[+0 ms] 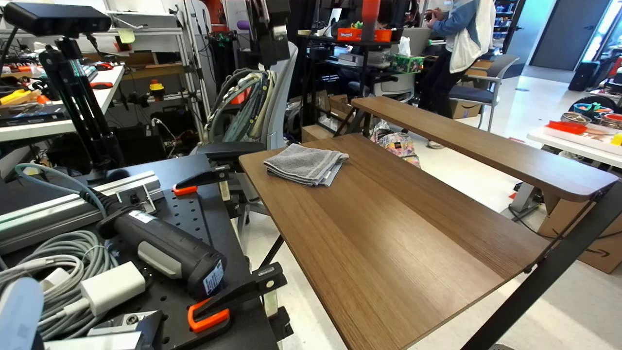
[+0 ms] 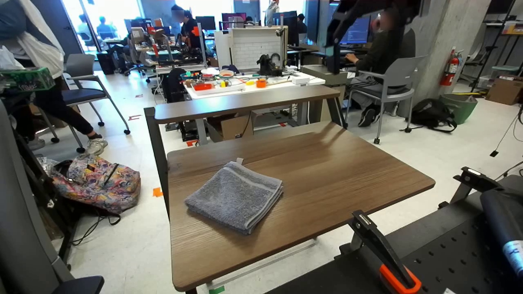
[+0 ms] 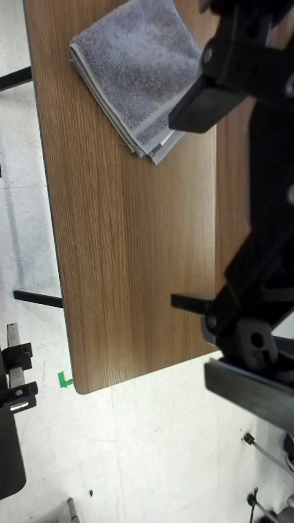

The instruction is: Move the gray towel to the right

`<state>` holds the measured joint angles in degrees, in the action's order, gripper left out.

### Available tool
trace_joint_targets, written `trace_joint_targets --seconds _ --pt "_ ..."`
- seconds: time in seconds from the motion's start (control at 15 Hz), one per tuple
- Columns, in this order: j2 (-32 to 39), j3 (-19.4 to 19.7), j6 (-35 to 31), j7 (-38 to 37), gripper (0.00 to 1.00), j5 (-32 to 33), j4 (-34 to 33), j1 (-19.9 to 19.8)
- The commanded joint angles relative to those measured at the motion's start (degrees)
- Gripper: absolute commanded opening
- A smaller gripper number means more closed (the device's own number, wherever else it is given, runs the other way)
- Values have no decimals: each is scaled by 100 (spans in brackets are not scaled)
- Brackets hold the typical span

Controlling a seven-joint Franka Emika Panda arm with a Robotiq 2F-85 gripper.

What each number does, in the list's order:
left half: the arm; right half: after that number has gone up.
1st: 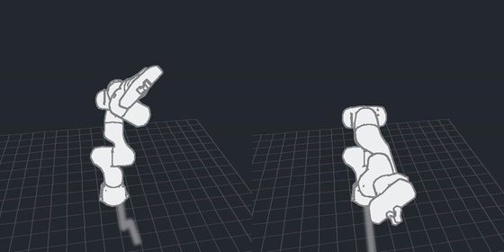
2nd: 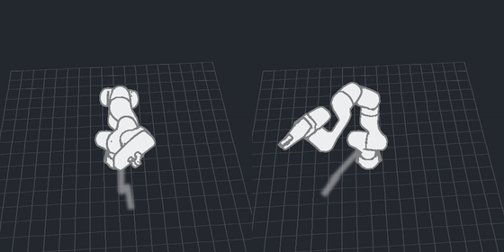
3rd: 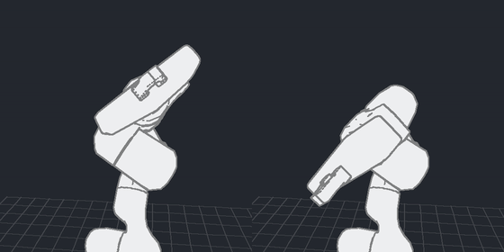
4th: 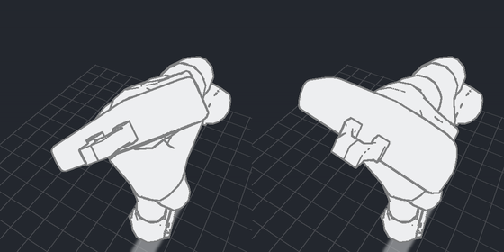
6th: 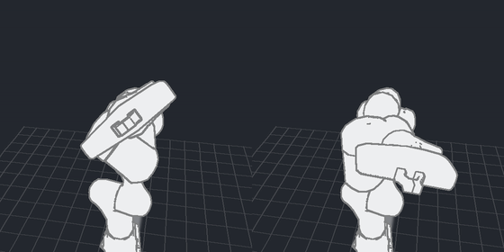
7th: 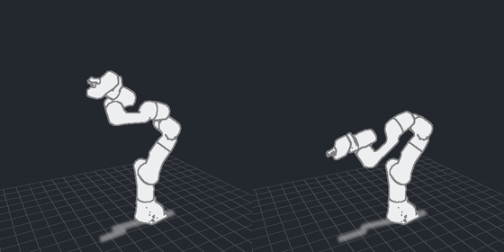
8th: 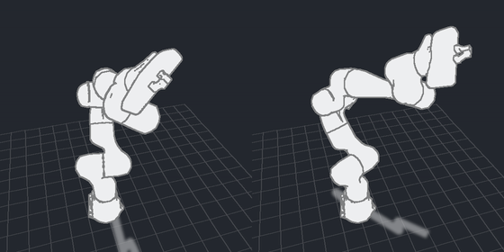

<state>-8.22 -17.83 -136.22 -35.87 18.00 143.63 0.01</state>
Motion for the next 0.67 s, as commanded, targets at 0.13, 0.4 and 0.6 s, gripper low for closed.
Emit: trace_joint_targets --seconds 0.13,0.4,0.6 --pt "1812 230 -454 -106 100 728 -959 592" --pt "3050 606 -647 135 100 587 -1909 1184" --pt "3991 872 -634 431 100 306 -2815 1565"
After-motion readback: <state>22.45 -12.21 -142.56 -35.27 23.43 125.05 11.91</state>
